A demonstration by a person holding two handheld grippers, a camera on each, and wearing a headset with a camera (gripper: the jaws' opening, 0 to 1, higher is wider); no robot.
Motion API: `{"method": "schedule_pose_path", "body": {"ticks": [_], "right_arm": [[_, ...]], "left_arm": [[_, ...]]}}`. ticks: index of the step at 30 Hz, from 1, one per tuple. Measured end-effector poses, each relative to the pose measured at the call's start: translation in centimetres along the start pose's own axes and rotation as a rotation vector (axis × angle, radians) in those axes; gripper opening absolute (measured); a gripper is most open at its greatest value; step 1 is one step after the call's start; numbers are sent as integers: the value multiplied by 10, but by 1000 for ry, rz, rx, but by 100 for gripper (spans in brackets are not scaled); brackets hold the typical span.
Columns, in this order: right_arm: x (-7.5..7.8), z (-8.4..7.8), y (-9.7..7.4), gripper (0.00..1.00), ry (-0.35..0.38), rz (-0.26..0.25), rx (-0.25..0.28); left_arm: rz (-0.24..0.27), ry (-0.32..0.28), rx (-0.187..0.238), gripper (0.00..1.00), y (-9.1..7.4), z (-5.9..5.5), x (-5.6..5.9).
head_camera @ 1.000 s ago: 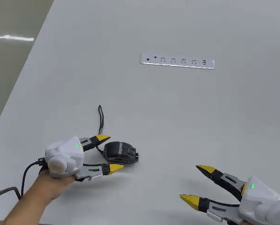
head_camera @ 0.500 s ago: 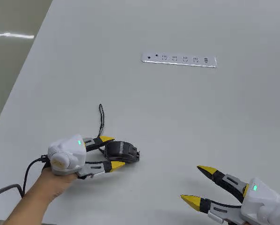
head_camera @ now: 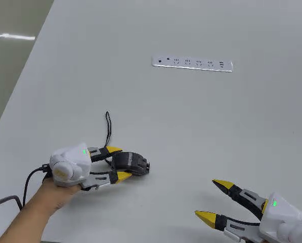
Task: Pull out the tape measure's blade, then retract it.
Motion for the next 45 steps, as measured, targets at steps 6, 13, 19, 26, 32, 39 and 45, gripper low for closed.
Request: {"method": "schedule_pose_path", "body": {"ticks": [6,13,19,26,32,39,45], "right_arm": [[-1,-1,0,57,2,-1,0],[-1,-2,-1,57,5,-2,0],[-1,-1,0,57,-1,2,-3],[1,2,3,56,-7,11,-2],[4,6,9,55,-35,39,-11],[13,11,21,54,-60,76,-14],[20,19,32,54,-76,102,-16]], "left_arm": [[-13,7,-2,36,1,-1,1],[-15,6,0,36,1,-1,1],[-19,10,1,35,1,-1,0],[-24,12,5,35,1,-2,0],[-27,15,7,35,1,-3,0],[-32,8,5,35,2,-2,0],[-43,14,-11,35,3,-2,-1]]}}
Point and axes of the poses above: the centre of the closed fingertips' face, and the gripper's own axes: y roughly forward along the fingers, x roughly to its right, z roughly out of its top, the point moved 8 cm from there along -y, roughly backward along the fingers, and after that the axes turned 15 degrees about z, right-handed, at the moved point
